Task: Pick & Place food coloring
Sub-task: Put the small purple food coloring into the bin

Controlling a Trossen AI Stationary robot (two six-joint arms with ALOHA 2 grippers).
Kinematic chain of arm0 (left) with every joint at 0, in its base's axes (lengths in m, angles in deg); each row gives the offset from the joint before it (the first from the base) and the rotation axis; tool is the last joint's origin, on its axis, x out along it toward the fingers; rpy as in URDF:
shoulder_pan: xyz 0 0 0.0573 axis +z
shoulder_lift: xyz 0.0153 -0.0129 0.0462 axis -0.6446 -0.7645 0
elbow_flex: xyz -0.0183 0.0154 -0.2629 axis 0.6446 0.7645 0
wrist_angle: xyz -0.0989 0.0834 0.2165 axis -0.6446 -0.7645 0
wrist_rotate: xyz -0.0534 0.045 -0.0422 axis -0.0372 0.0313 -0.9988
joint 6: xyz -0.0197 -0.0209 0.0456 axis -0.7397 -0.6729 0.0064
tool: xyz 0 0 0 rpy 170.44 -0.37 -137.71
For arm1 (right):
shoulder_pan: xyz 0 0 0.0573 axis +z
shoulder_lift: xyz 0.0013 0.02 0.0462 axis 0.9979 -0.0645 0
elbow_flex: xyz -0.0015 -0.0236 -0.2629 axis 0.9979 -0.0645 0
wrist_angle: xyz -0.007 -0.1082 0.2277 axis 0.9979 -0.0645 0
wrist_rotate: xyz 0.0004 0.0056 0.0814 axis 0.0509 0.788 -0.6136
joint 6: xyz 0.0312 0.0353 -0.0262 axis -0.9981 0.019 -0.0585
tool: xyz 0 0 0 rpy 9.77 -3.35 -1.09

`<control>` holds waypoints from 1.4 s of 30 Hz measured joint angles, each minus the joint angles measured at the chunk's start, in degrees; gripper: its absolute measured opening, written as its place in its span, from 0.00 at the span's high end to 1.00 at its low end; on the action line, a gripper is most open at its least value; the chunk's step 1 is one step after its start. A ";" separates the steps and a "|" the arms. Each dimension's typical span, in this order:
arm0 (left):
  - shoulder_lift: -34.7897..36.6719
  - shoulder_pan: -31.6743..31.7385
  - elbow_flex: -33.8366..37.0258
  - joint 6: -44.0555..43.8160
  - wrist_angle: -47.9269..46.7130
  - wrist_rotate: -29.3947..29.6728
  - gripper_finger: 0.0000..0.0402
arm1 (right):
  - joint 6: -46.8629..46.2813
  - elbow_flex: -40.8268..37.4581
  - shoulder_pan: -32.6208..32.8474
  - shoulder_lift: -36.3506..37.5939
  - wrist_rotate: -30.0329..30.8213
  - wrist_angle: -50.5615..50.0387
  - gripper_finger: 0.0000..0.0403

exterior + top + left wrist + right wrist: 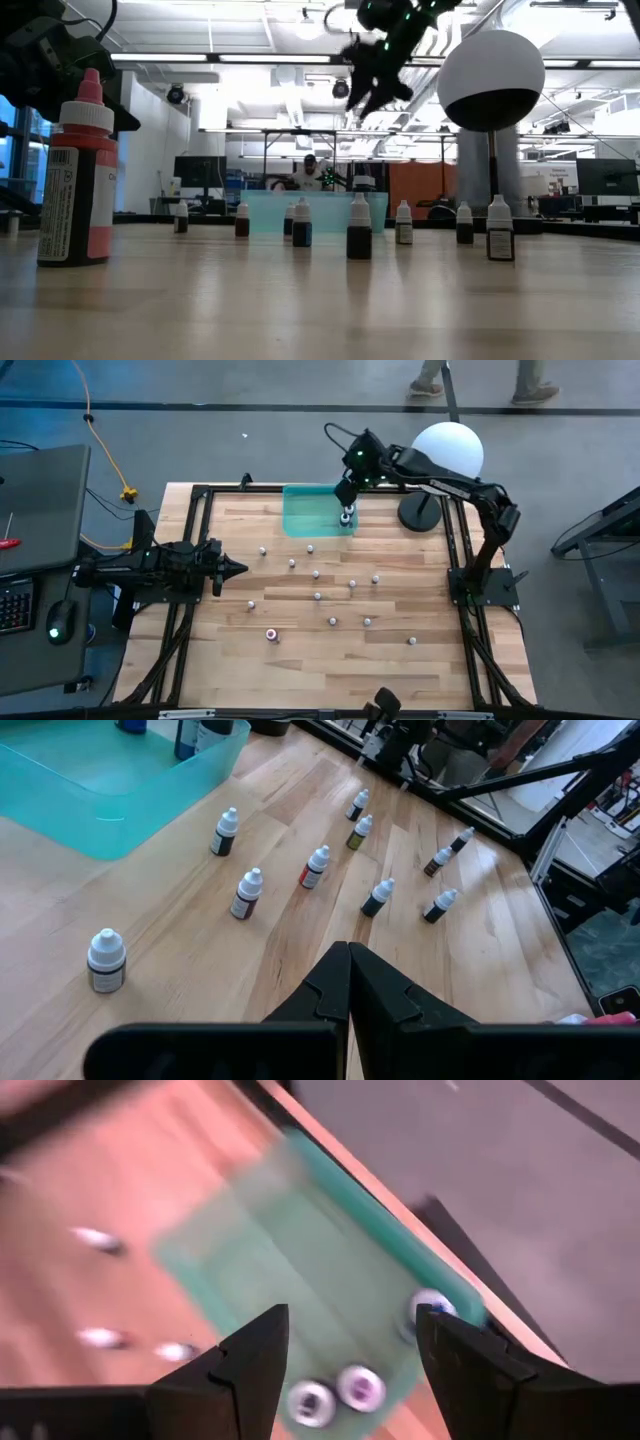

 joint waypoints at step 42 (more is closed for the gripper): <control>0.01 -0.02 0.01 0.00 0.00 -0.02 1.00 | -32.39 -0.20 56.42 18.97 1.65 -45.90 0.48</control>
